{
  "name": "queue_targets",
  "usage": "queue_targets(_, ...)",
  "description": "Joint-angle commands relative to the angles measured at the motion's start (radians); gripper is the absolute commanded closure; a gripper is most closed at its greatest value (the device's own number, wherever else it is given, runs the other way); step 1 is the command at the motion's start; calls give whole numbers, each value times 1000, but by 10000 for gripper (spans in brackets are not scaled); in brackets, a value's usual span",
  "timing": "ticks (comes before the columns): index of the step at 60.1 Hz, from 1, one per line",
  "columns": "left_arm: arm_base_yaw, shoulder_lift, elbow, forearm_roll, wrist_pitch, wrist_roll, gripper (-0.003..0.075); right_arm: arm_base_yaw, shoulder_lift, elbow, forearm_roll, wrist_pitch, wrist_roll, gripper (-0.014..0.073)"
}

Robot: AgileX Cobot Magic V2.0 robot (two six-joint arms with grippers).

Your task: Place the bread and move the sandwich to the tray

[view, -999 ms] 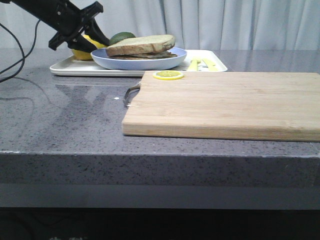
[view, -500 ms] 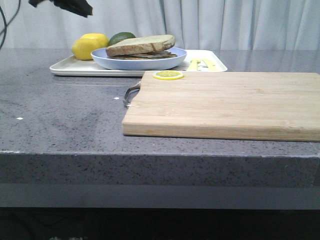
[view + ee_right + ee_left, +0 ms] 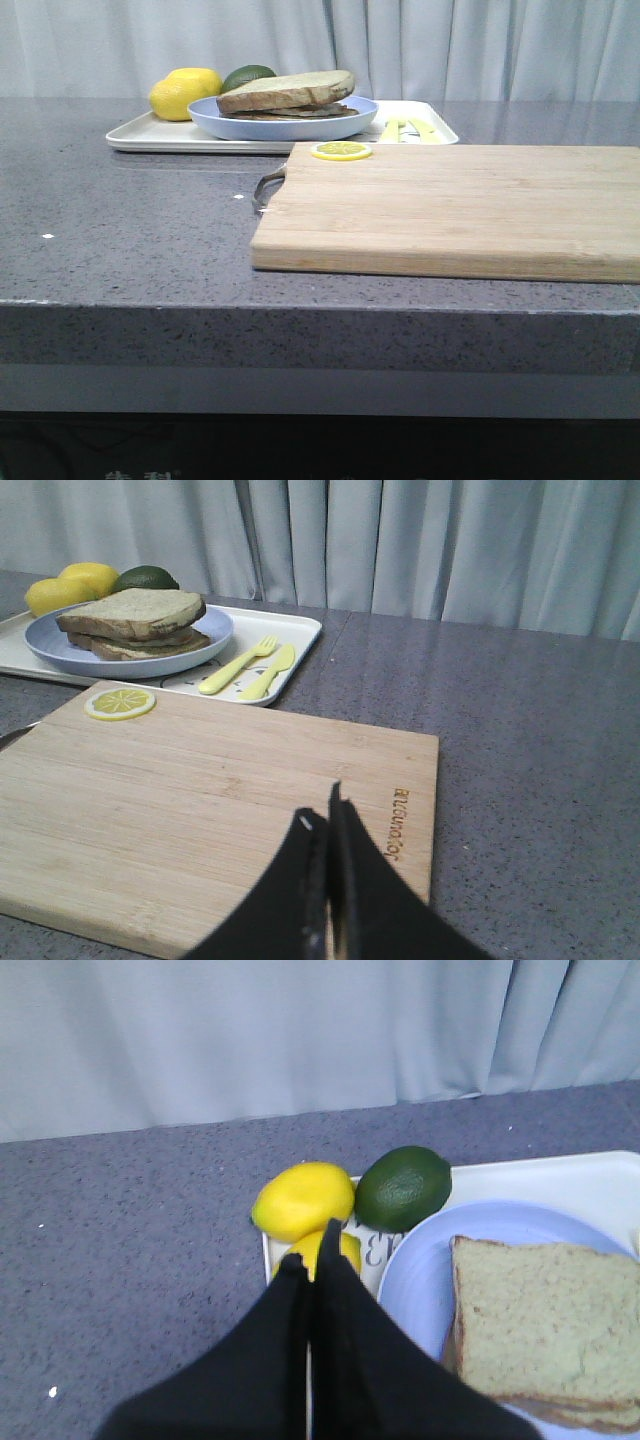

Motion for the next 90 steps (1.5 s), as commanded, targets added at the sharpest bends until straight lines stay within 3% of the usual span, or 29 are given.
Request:
queue_targets(1, -16, -119, 119, 82, -18, -9, 739, -8, 10, -26, 2, -56, -5, 671)
queue_targets(15, 13, -326, 587, 86, -22, -9, 739, -8, 10, -26, 2, -53, -5, 671)
queue_targets(27, 57, -523, 927, 86, -126, -9, 739, -8, 10, -26, 2, -53, -5, 671)
queue_targets(62, 85, -1296, 1865, 82, -680, -32, 739, -8, 10, -26, 2, -52, -5, 671)
queue_targets(77, 85, -1624, 2179, 65, -908, -32, 739, -8, 10, -26, 2, -52, -5, 671)
queue_targets(90, 85, -1849, 2319, 63, -950, -32, 739, -8, 10, -26, 2, -52, -5, 671)
